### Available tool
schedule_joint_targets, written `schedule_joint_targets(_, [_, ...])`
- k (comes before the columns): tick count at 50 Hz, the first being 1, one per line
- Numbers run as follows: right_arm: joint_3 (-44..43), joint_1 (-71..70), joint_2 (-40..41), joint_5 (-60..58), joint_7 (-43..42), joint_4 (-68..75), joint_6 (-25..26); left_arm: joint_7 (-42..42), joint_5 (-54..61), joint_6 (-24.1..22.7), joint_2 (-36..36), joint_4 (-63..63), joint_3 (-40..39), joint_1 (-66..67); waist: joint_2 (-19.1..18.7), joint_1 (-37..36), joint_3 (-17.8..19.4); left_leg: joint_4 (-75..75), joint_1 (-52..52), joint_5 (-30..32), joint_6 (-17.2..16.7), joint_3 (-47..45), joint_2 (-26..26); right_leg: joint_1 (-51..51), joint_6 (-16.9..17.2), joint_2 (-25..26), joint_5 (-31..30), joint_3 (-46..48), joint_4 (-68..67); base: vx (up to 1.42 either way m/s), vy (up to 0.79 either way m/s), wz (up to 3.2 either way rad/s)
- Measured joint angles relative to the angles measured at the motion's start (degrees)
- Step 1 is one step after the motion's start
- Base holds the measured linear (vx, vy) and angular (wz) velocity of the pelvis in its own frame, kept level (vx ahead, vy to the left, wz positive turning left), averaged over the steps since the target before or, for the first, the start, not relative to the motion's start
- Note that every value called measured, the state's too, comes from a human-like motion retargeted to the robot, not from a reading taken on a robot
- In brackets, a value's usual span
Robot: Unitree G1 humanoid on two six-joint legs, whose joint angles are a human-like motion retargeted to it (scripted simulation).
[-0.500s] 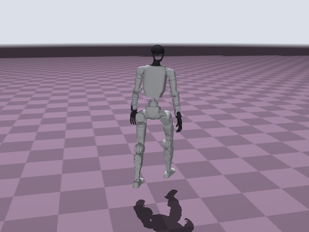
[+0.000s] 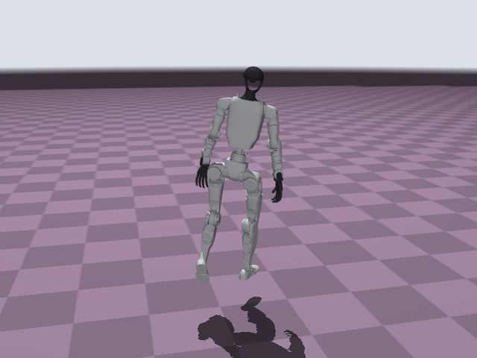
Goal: Stand up
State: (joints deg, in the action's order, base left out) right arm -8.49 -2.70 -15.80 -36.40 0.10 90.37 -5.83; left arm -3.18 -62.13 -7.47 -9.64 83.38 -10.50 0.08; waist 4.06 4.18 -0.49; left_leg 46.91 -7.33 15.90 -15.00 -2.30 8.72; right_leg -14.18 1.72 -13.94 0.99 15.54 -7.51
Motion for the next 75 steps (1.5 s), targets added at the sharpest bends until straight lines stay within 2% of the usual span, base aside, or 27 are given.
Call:
schedule_joint_targets(3, [2.54,-2.57,0.6,-1.37,-1.16,-3.06,-0.66,0.43,2.65,-0.42,-0.26,-0.26,-3.52,3.11,-0.26,-2.93,1.08,-1.56,-5.58,-5.5,0.2,2.96,-0.05,4.19,-2.54,4.35,2.04,-1.48,1.49,0.6,-0.14,-0.74])
schedule_joint_targets(4, [3.28,-3.33,0.73,-1.75,-1.49,-4.18,-1.04,0.37,3.52,-0.64,-0.24,-0.42,-4.63,4.04,-0.38,-3.92,1.4,-3.53,-7.4,-7.1,1.58,2.84,-0.47,5.4,-3.13,5.47,2.52,-1.69,1.89,0.65,-0.03,-0.73])
schedule_joint_targets(10, [6.41,-6.84,1.22,-4.03,-2.74,-10.62,-4.07,0.58,7.72,-1.42,0.23,-0.72,-10.16,8.55,-2.55,-8.44,3.54,-26.26,-13.67,-10.58,14.08,-0.28,-3.33,12.49,-5.46,10.59,5.57,-0.78,2.37,0.63,0.11,-0.51])
schedule_joint_targets(15, [7.99,-9.24,1.68,-5.9,-2.59,-12.85,-5.75,0.81,8.77,-1.13,0.3,0.8,-13.63,11.7,-3.65,-8.85,4.5,-48.57,-15.79,-16.44,25.16,-3.14,-1.56,18.36,-8.28,14.06,9.36,-1.7,2.14,0.67,0.17,-0.19])
schedule_joint_targets(18, [8.72,-9.63,2.42,-6.85,-2.56,-12.27,-6.05,0.29,8.14,-0.44,-0.21,2.17,-15.78,13.52,-2.87,-10.62,4.33,-51.1,-17.08,-20.91,22.64,-5.94,-2.13,20.35,-9.85,15.03,10.16,-4.81,0.59,0.78,0.23,-0.73])
schedule_joint_targets(20, [9.08,-9.54,2.76,-7.07,-2.51,-11.38,-6.07,-0.17,7.75,0.33,-0.68,3.11,-17.06,14.27,-2.45,-11.82,4.17,-47.28,-17.73,-19.73,24.84,-4.15,-2.66,21.46,-10.56,16.05,8.72,-6.76,-0.59,0.7,0.24,-0.87])
schedule_joint_targets(22, [9.14,-8.63,3.0,-7.1,-2.3,-10.21,-6.02,-0.41,7.65,1.22,-1.22,3.96,-18.19,14.69,-2.06,-12.51,4.0,-44.17,-17.3,-18.31,24.58,-2.3,-3.07,22.69,-11.11,17.29,5.19,-7.66,-2.0,0.85,0.32,-0.59])
schedule_joint_targets(25, [9.07,-6.12,3.1,-7.03,-1.61,-7.62,-5.38,-0.17,8.35,2.19,-1.85,5.01,-19.72,15.35,-2.32,-12.83,2.61,-43.99,-15.04,-12.63,21.42,1.61,-3.93,23.66,-12.78,21.18,-4.51,-8.02,-5.42,0.95,0.36,-0.53])
schedule_joint_targets(27, [9.34,-4.24,3.04,-7.15,-1.39,-5.7,-4.37,-0.31,9.72,2.23,-2.14,5.57,-20.83,15.35,-2.03,-12.97,1.91,-41.47,-14.3,-12.07,18.17,-1.38,-7.3,22.25,-12.61,22.84,-15.18,-9.31,-11.2,0.8,0.29,-0.69])
schedule_joint_targets(28, [9.39,-3.38,2.87,-6.9,-1.45,-4.68,-3.85,-0.63,10.57,2.2,-2.45,5.74,-20.87,15.02,-2.24,-11.96,1.85,-40.91,-13.73,-11.95,18.63,0.7,-7.08,20.92,-11.88,24.13,-20.64,-9.07,-14.7,0.74,0.25,0.02])
schedule_joint_targets(30, [9.35,-1.82,2.26,-5.92,-1.54,-2.74,-3.23,-1.33,12.58,2.43,-3.48,6.15,-19.69,13.57,-3.34,-8.7,1.23,-39.93,-11.83,-14.7,20.18,5.31,-6.17,15.9,-11.03,25.5,-25.83,-5.76,-24.02,0.81,0.25,0.4])
schedule_joint_targets(32, [8.34,0.09,1.47,-5.33,-1.02,-1.93,-2.93,-1.4,13.91,3.25,-4.64,6.57,-17.49,10.9,-4.6,-8.99,0.43,-37.75,-10.64,-17.7,19.75,-0.05,-9.51,9.97,-10.64,24.28,-23.06,-2.47,-34.45,0.71,0.22,-0.33])
schedule_joint_targets(35, [5.11,3.59,0.66,-4.82,-0.77,-2.21,-2.25,-0.78,13.5,4.28,-5.76,6.59,-13.76,5.22,-6.3,-7.87,0.07,-37.78,-7.64,-20.12,18.37,1.51,-11.21,1.02,-13.17,21.96,-13.19,1.16,-45.18,0.7,0.25,-0.04])
schedule_joint_targets(40, [1.11,7.99,-0.47,-0.65,-1.79,-2.11,-2.96,0.23,12.22,1.51,-5.79,2.76,-7.05,-3.3,-7.42,-4.42,-0.25,-39.4,-2.26,-22.33,16.91,0.6,-11.85,-7.4,-8.18,19.42,-7.8,0.82,-40.35,0.61,0.24,0.27])
schedule_joint_targets(45, [-2.5,10.52,-0.49,1.71,-1.52,-1.48,-2.94,2.38,11.84,-2.75,-4.89,-1.51,-1.19,-12.32,-4.05,-1.7,-0.15,-40.73,4.19,-25.74,16.22,-0.56,-8.08,-10.31,0.9,12.99,-8.6,-3.68,-19.91,0.59,0.18,0.25])
schedule_joint_targets(50, [-4.07,11.28,-0.07,1.66,-1.79,-0.12,-2.62,2.83,11.84,-5.79,-2.8,-3.87,2.42,-19.13,-0.3,0.43,1.97,-40.87,12.34,-29.55,17.62,3.17,-2.59,-11.0,13.24,5.32,-15.24,-7.25,-2.06,0.68,0.08,0.33])
schedule_joint_targets(53, [-4.01,9.97,0.16,0.03,-1.5,0.44,-2.12,3.61,12.16,-7.53,-1.81,-4.96,3.38,-21.62,-0.35,0.28,2.17,-38.61,14.4,-32.0,12.59,3.02,-5.95,-13.96,13.28,7.44,-20.23,-2.6,3.84,0.7,-0.29,-0.05])
schedule_joint_targets(57, [-3.9,8.78,0.27,-1.89,-1.68,0.64,-1.4,4.54,11.85,-9.22,0.07,-5.79,4.61,-22.35,-1.34,1.13,1.24,-36.39,16.22,-29.29,7.16,4.39,-6.83,-15.77,13.28,6.62,-23.39,2.29,5.91,0.74,0.11,0.39])
schedule_joint_targets(58, [-3.87,9.12,0.41,-2.01,-1.77,0.59,-1.44,4.59,11.66,-9.57,0.59,-5.72,5.28,-21.92,-2.22,2.12,0.58,-36.65,17.39,-27.76,7.12,5.74,-6.1,-14.67,13.28,4.39,-21.23,1.58,5.35,0.89,0.69,1.16])
schedule_joint_targets(60, [-3.78,9.32,0.2,-1.83,-1.71,-0.08,-1.69,4.46,11.08,-10.06,1.58,-5.46,6.32,-21.02,-3.55,3.6,-1.32,-36.53,17.45,-23.12,6.1,7.81,-4.68,-14.6,8.75,1.45,-12.41,1.38,1.14,0.99,0.53,1.12])
schedule_joint_targets(62, [-3.24,9.07,0.59,-1.04,-1.28,-0.89,-2.13,3.93,9.77,-9.97,1.6,-5.19,6.87,-19.35,-4.32,2.95,-2.25,-32.69,16.21,-16.69,3.07,8.35,-4.45,-15.21,6.12,1.1,-7.61,4.9,-3.41,0.82,0.08,0.59])
schedule_joint_targets(63, [-3.02,8.42,0.57,-0.64,-0.69,-1.36,-2.3,3.92,9.18,-9.56,1.82,-5.2,7.13,-18.41,-4.97,3.6,-1.67,-29.69,15.4,-12.19,1.03,8.89,-4.98,-16.4,4.92,2.52,-5.87,0.32,-5.97,0.84,0.15,0.79])
schedule_joint_targets(65, [-1.4,6.39,-0.78,-0.03,0.2,-2.63,-2.26,4.22,9.71,-9.22,1.97,-4.5,7.05,-17.44,-3.77,4.71,-0.62,-24.59,13.48,-3.41,0.0,4.98,-1.01,-18.4,5.79,-1.2,-2.54,-6.19,-10.87,0.93,0.45,0.67])
schedule_joint_targets(68, [0.44,3.54,-1.72,-0.73,-1.0,-5.16,-2.76,3.29,9.08,-8.34,0.39,-3.05,6.1,-14.49,-1.6,4.17,-0.34,-7.7,4.02,4.38,0.0,-4.39,1.47,-17.93,3.99,-6.02,2.03,-5.61,-14.5,0.81,0.34,0.29])
schedule_joint_targets(70, [0.65,2.77,-1.89,-2.14,-1.65,-6.76,-3.09,3.99,7.96,-7.07,-0.15,-2.18,4.97,-12.04,-0.39,2.99,-0.02,-0.9,-0.64,7.05,0.0,-2.67,2.43,-17.45,2.18,-4.71,4.82,-7.59,-16.44,0.65,-0.15,-0.09])
schedule_joint_targets(73, [2.02,0.73,-2.71,-3.44,-3.08,-8.79,-3.48,5.58,7.12,-5.87,-0.79,-0.63,0.82,-7.62,-1.05,2.47,2.24,5.31,-6.72,-5.87,0.0,1.23,2.21,-14.25,0.54,-1.33,9.03,-8.73,-18.19,0.7,-0.13,-0.25])
schedule_joint_targets(75, [2.85,-0.18,-3.27,-4.03,-4.65,-9.95,-4.34,5.85,8.66,-4.89,-1.45,0.47,-1.33,-4.17,-2.07,1.49,3.21,5.13,-10.89,-11.94,0.0,3.92,0.97,-12.45,-1.31,2.25,11.89,-8.28,-19.23,0.64,-0.12,-0.63])
